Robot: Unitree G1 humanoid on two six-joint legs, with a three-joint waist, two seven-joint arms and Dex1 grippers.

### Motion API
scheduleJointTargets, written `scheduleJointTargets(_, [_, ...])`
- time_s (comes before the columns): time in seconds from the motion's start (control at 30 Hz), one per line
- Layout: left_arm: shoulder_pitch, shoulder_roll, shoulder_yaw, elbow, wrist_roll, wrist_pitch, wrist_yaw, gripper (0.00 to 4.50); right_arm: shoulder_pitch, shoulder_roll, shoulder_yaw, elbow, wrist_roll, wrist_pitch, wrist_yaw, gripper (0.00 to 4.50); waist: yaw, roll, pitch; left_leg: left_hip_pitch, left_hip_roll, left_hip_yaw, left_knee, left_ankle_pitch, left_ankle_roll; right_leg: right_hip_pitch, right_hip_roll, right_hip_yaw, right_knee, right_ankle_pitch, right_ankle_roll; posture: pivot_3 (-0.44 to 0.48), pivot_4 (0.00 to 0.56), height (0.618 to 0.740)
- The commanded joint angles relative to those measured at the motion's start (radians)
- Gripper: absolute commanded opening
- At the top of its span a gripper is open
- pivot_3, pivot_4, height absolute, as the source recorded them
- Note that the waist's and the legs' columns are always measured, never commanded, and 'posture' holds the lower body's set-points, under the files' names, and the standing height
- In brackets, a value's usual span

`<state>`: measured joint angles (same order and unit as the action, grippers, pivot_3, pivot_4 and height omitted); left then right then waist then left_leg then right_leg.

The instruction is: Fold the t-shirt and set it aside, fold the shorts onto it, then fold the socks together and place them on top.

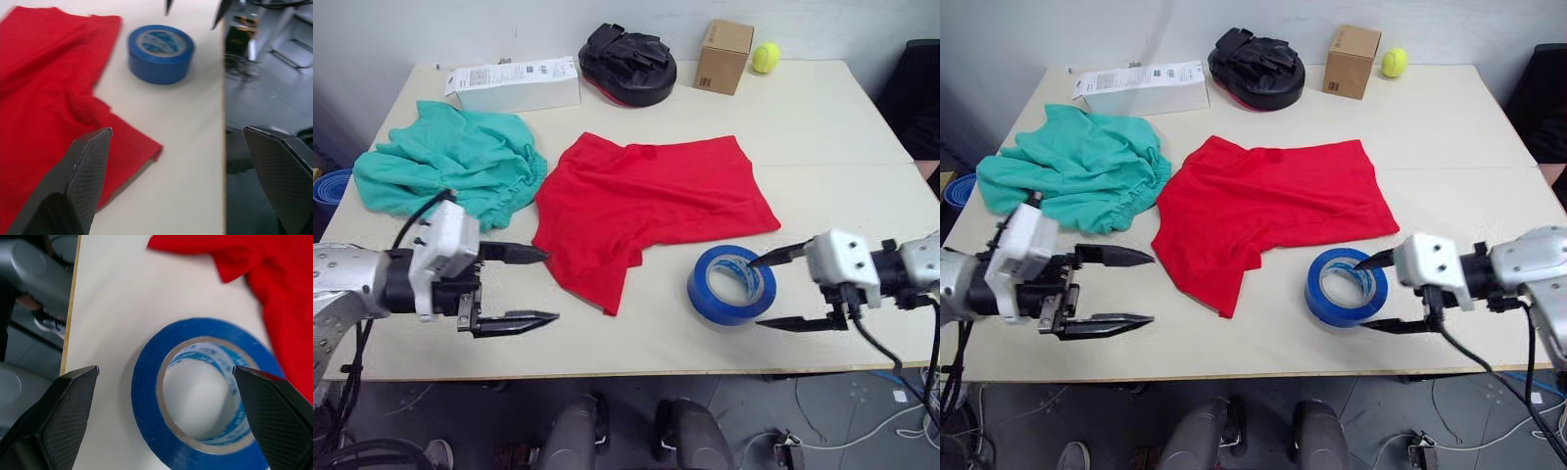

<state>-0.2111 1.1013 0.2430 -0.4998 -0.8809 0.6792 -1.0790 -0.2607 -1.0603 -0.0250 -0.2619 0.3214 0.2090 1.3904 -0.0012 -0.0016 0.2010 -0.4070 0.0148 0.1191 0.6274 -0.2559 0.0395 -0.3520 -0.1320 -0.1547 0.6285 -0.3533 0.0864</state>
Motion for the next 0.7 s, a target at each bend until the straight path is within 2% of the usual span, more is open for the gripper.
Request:
scheduleJointTargets(0.03, [-0.062, -0.012, -0.036, -0.010, -0.006, -0.003, -0.029, 4.50, -0.031, 0.034, 0.065, 0.024, -0.094, -0.037, -0.067, 4.47, 0.000, 0.000, 0.000, 0.000, 0.000, 0.000, 0.000, 0.000, 0.000, 0.000, 0.000, 0.000, 0.001, 0.000, 0.000, 0.000, 0.150, 0.740])
scheduleJointTargets(0.2, [-0.099, -0.035, -0.057, -0.010, 0.004, -0.003, -0.029, 4.50, -0.021, 0.031, 0.128, 0.050, -0.162, -0.080, -0.064, 4.47, 0.001, -0.001, 0.001, 0.000, 0.000, 0.000, 0.002, 0.001, 0.001, 0.000, 0.000, 0.001, 0.002, 0.000, 0.000, 0.000, 0.150, 0.740])
scheduleJointTargets(0.3, [-0.118, -0.049, -0.059, -0.004, 0.003, -0.001, -0.025, 4.50, -0.023, 0.046, 0.146, 0.068, -0.179, -0.097, -0.072, 3.90, 0.001, -0.002, 0.001, 0.000, 0.000, 0.000, 0.002, 0.002, 0.002, 0.000, 0.000, 0.001, 0.002, 0.000, 0.000, 0.000, 0.150, 0.740])
scheduleJointTargets(0.43, [-0.140, -0.070, -0.075, 0.008, 0.020, -0.011, -0.028, 4.50, -0.035, 0.089, 0.142, 0.084, -0.172, -0.092, -0.104, 2.49, 0.002, -0.002, 0.001, 0.000, 0.000, 0.000, 0.003, 0.002, 0.002, 0.000, 0.000, 0.001, 0.002, 0.000, 0.000, 0.000, 0.150, 0.740])
scheduleJointTargets(0.53, [-0.155, -0.088, -0.092, 0.007, 0.034, -0.017, -0.034, 4.50, -0.011, 0.082, 0.112, 0.072, -0.152, -0.090, -0.099, 1.43, 0.002, -0.002, 0.001, 0.000, 0.000, 0.000, 0.003, 0.002, 0.002, 0.000, 0.000, 0.001, 0.004, 0.000, 0.000, 0.000, 0.150, 0.740])
scheduleJointTargets(0.57, [-0.162, -0.095, -0.098, 0.008, 0.035, -0.016, -0.034, 4.50, 0.001, 0.074, 0.094, 0.070, -0.141, -0.084, -0.098, 1.21, 0.002, -0.003, 0.002, 0.000, 0.000, 0.000, 0.003, 0.002, 0.002, 0.000, 0.000, 0.001, 0.004, 0.000, 0.000, 0.000, 0.150, 0.740])
scheduleJointTargets(0.7, [-0.218, -0.133, -0.127, 0.035, 0.020, 0.003, -0.034, 4.50, 0.049, 0.018, -0.039, 0.090, -0.083, -0.025, -0.097, 1.21, 0.019, -0.003, 0.002, 0.000, 0.000, 0.000, 0.004, 0.002, 0.002, 0.000, 0.000, 0.001, 0.004, 0.000, 0.000, 0.000, 0.150, 0.740])
